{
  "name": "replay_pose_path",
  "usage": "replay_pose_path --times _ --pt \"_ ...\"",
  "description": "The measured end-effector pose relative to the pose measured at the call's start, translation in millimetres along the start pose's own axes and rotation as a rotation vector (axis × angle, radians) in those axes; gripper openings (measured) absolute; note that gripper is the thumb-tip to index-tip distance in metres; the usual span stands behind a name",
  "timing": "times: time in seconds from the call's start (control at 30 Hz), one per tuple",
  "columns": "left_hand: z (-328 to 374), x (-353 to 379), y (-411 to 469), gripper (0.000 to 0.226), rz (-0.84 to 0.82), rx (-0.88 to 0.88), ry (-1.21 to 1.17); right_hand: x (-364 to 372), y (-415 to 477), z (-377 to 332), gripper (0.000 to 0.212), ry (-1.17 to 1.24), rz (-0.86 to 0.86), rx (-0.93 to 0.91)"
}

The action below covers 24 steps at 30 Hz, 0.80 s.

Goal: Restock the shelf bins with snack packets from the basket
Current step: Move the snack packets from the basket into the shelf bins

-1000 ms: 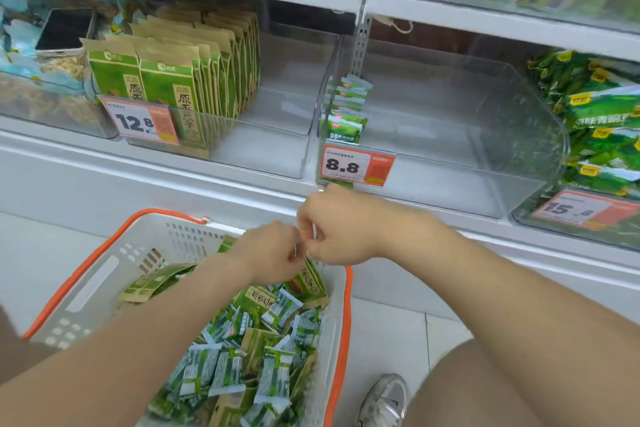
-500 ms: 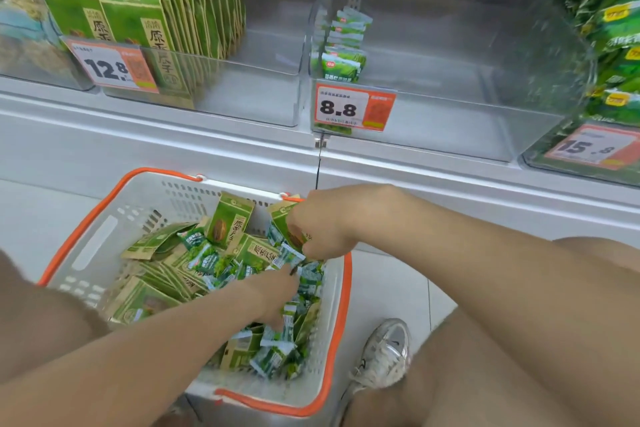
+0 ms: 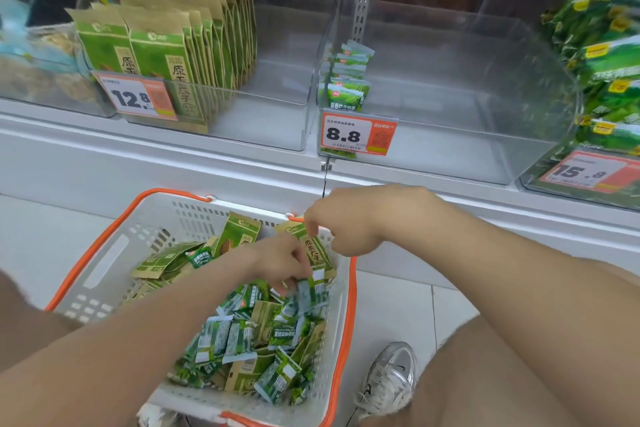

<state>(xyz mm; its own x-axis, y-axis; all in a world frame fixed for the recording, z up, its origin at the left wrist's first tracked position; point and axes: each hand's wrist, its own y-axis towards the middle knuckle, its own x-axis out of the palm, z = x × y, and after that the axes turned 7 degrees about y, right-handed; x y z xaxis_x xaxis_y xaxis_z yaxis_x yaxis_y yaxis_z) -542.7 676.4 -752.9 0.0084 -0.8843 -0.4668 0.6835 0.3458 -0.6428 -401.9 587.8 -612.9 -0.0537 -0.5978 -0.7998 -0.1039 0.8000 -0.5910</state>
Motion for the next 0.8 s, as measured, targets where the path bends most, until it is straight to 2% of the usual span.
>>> replay_pose_path --times 0.1,0.17,0.2,0.27,0.3,0.33,0.4,0.47,0.53,0.63,0.73,0.8 --pt "19 -17 -13 0.005 0.046 0.035 -0.303 -4 -9 11 0.054 0.011 0.0 0.013" --pt "35 -28 -22 0.015 0.094 0.051 -0.6 -6 -14 17 0.066 0.065 0.071 0.005" --pt "44 -34 -26 0.02 0.098 0.061 -0.742 -8 -16 19 0.065 0.106 0.15 -0.026" --pt "59 -43 -36 0.022 0.083 0.065 -0.91 -15 -18 24 0.04 0.179 0.355 -0.088" --pt "65 -47 -41 0.022 0.073 0.068 -0.915 -19 -20 26 0.024 0.222 0.448 -0.092" --pt "71 -50 -47 0.025 0.075 0.079 -0.873 -24 -21 28 0.018 0.273 0.515 -0.08" --pt "81 -56 -56 0.032 0.13 0.119 -0.758 -31 -24 34 0.021 0.439 0.571 -0.035" --pt "91 -60 -63 0.031 0.21 0.158 -0.736 -35 -28 39 0.02 0.616 0.551 0.002" --pt "99 -61 -65 0.028 0.3 0.211 -0.719 -37 -32 42 0.019 0.697 0.576 0.008" --pt "106 -61 -65 0.034 0.417 0.303 -0.704 -41 -35 45 0.009 0.747 0.701 0.005" --pt "113 -68 -65 0.033 0.647 0.392 -0.622 -52 -35 50 0.004 0.818 0.903 0.025" --pt "115 -76 -62 0.024 0.872 0.431 -0.481 -61 -34 59 0.02 0.756 1.113 0.093"
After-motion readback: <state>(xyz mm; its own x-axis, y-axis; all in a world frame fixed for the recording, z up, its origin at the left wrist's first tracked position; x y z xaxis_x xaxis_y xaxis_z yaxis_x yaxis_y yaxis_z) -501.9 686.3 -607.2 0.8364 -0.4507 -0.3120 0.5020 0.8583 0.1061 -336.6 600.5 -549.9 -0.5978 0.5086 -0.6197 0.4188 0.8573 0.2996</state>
